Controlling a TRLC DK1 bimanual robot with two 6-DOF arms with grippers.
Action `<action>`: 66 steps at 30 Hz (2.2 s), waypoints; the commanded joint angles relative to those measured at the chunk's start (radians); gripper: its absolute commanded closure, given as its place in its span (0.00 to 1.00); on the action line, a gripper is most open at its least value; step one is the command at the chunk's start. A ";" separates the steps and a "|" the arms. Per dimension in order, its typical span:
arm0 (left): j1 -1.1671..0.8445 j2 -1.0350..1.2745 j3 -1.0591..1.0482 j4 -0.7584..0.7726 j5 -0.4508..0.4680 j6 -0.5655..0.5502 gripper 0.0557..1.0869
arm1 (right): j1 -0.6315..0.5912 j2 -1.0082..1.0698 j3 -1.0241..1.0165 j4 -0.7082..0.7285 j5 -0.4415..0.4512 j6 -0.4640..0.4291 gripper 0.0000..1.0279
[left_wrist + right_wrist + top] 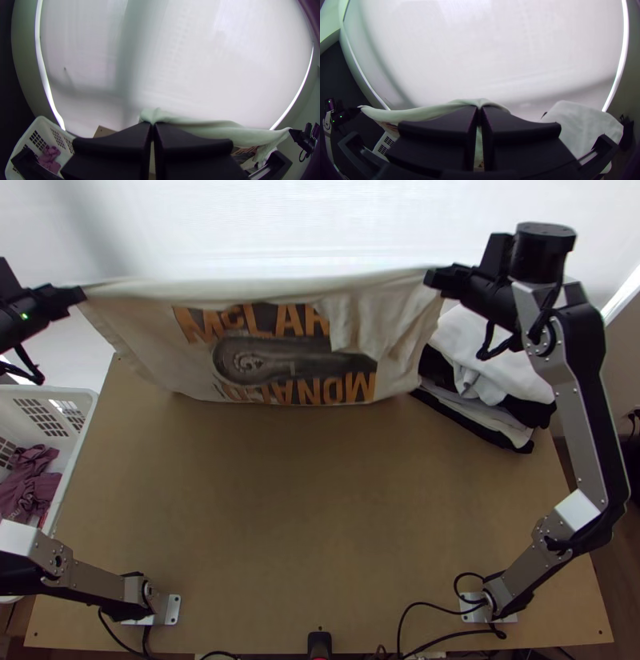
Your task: Fold the t-shirt
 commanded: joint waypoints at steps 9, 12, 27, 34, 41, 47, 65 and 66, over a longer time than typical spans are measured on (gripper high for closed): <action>0.111 -0.328 -0.010 0.341 -0.135 -0.164 0.96 | -0.040 -0.345 -0.010 0.151 0.046 -0.043 0.97; 0.148 -0.428 -0.032 0.345 -0.137 -0.195 0.96 | -0.040 -0.486 -0.063 0.134 0.046 -0.043 0.97; 0.114 -0.810 -0.263 0.241 -0.140 -0.221 0.97 | 0.001 -0.894 -0.152 -0.195 0.046 -0.083 0.97; 0.067 -0.954 -0.697 0.181 -0.129 -0.186 0.96 | 0.081 -1.006 -0.580 -0.130 0.045 0.015 0.97; 0.036 -1.072 -1.176 0.261 -0.091 -0.143 0.96 | 0.104 -1.066 -1.091 0.089 0.005 0.047 0.97; 0.012 -1.086 -1.449 0.393 -0.052 -0.141 0.96 | 0.118 -0.993 -1.332 0.260 -0.017 0.070 0.97; 0.013 -0.541 -1.369 0.631 -0.048 -0.115 0.96 | 0.034 -0.437 -1.201 0.444 -0.015 0.087 0.97; 0.021 -0.509 -1.349 0.637 -0.046 -0.115 0.96 | 0.029 -0.404 -1.172 0.442 -0.015 0.087 0.97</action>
